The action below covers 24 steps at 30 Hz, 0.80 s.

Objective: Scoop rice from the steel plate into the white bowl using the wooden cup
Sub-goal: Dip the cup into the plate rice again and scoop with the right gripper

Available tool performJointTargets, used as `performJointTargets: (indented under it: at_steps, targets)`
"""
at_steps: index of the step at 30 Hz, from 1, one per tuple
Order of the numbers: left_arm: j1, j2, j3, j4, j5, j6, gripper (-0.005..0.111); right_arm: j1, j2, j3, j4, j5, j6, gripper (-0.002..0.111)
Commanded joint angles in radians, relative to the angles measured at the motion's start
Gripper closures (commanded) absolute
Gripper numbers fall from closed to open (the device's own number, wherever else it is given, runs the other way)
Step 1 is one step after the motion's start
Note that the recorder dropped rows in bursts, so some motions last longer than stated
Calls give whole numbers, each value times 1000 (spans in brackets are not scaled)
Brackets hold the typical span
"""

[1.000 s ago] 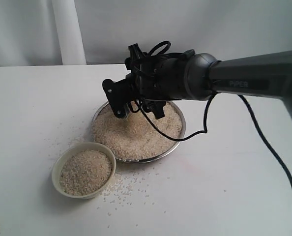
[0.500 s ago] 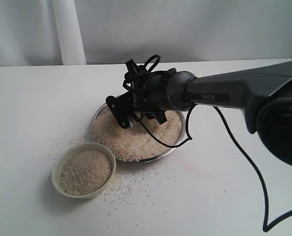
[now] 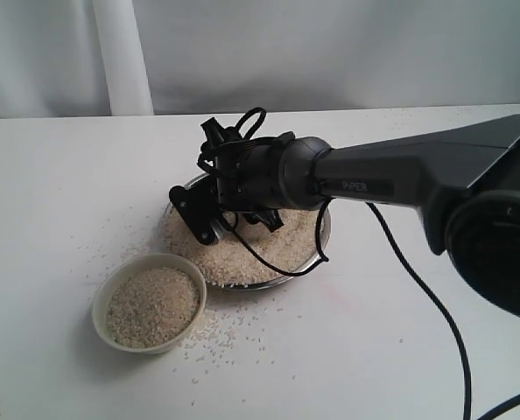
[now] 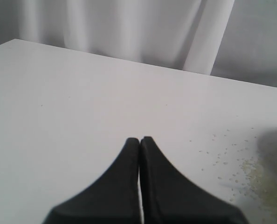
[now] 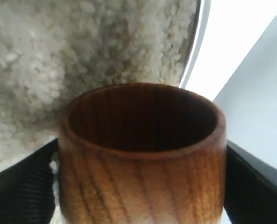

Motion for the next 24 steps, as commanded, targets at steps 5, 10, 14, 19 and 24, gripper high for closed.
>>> performJointTargets:
  at_steps: [5, 10, 14, 19, 24]
  targets:
    - [-1, 8, 1, -4, -6, -2, 107, 21, -5, -5, 65, 72, -60, 108]
    - [-1, 8, 1, -4, -6, -2, 107, 40, -5, -5, 96, 77, -65, 108]
    - [-1, 8, 1, -4, -6, -2, 107, 60, -7, -5, 135, 75, -91, 108]
    - [-1, 8, 1, -4, -6, -2, 107, 77, -7, -5, 182, 77, -91, 108]
    - [-1, 8, 1, -4, -6, -2, 107, 90, -32, -5, 224, 76, -91, 108]
